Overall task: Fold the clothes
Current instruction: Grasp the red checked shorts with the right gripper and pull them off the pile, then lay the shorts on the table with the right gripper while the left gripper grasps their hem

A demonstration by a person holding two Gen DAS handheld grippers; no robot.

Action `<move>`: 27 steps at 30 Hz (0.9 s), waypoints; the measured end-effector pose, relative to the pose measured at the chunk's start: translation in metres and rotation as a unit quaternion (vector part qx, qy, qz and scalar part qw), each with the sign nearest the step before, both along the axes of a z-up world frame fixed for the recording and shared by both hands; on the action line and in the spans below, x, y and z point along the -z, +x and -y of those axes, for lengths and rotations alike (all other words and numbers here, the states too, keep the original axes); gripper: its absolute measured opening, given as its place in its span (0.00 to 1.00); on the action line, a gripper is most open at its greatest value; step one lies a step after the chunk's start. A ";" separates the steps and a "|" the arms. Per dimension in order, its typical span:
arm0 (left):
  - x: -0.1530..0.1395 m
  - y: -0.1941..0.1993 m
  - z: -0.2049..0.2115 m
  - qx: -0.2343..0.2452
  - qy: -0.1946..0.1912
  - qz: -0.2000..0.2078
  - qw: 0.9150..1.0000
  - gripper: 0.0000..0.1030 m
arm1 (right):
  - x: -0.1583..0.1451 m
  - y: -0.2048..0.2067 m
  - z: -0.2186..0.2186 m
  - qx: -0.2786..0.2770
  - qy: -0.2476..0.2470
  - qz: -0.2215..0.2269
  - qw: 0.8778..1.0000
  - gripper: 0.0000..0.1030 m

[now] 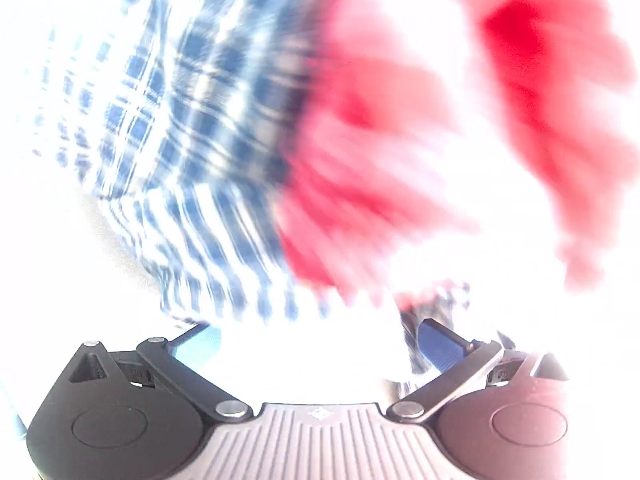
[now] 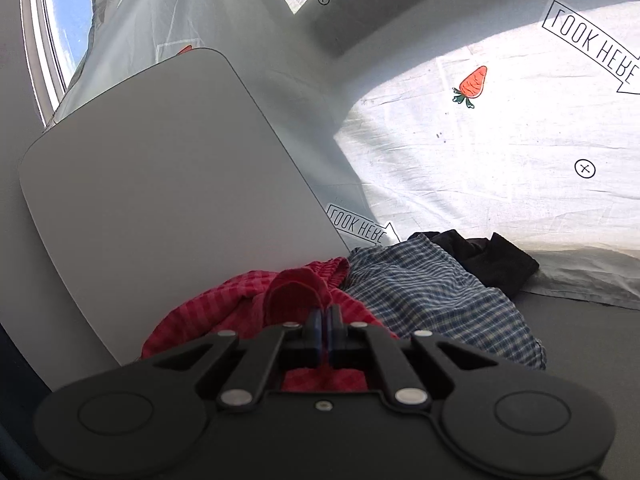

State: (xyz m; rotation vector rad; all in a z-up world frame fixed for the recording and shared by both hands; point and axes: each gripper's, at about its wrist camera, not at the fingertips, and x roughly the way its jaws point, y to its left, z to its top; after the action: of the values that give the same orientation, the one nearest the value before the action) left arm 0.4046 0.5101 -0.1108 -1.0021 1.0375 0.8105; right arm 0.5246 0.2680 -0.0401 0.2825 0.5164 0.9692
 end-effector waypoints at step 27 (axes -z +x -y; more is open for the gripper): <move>-0.005 -0.086 0.406 0.279 -0.011 0.037 0.960 1.00 | 0.093 -0.200 0.604 0.493 -0.209 -0.191 0.823 0.08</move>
State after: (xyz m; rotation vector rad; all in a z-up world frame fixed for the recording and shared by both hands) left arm 0.3189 0.1039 -0.1056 -0.6953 1.1880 0.2952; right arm 0.3243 -0.3355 -0.1336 0.2945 0.8102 -0.2382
